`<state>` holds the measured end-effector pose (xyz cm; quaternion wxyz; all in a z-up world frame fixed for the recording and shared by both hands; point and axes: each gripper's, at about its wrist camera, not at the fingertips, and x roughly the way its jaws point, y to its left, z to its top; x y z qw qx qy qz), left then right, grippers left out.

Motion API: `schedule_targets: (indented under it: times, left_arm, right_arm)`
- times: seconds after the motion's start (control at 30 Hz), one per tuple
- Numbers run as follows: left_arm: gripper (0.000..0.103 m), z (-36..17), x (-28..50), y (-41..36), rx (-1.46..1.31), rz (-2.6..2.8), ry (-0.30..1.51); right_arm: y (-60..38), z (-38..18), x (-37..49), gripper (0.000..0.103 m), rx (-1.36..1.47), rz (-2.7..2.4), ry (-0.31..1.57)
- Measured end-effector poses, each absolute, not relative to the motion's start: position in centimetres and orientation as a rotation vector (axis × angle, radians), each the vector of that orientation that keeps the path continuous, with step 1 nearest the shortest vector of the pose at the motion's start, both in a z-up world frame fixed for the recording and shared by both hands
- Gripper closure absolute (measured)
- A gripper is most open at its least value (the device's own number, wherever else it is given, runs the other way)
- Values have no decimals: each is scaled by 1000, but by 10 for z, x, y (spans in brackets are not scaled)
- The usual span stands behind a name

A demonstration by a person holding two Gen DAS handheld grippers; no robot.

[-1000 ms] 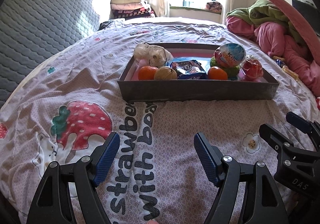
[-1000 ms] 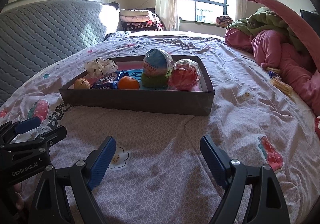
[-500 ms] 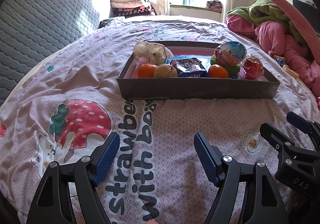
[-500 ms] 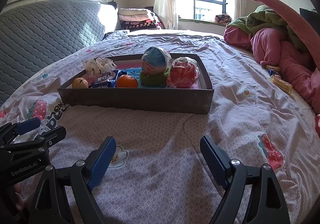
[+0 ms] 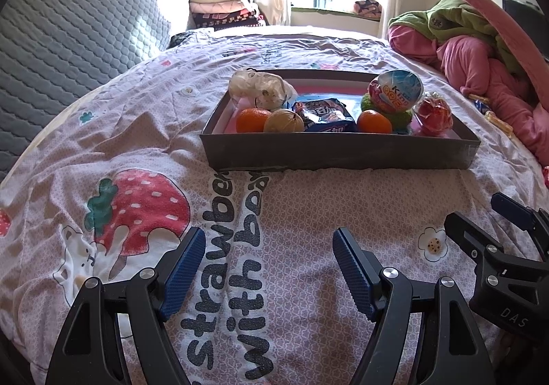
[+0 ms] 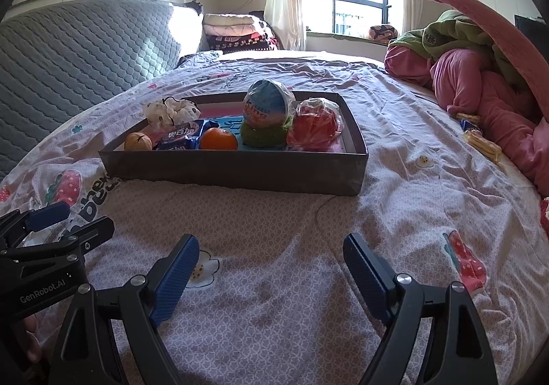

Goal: Organize objects

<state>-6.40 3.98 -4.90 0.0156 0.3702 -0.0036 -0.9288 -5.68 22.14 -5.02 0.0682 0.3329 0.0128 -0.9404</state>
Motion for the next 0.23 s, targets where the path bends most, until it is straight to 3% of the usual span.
schedule_targets:
  times: [0.23]
  left_arm:
    - [25, -47, -63, 40, 1136, -2910, -7]
  right_arm:
    - [220, -50, -56, 17, 1003, -2832, 39]
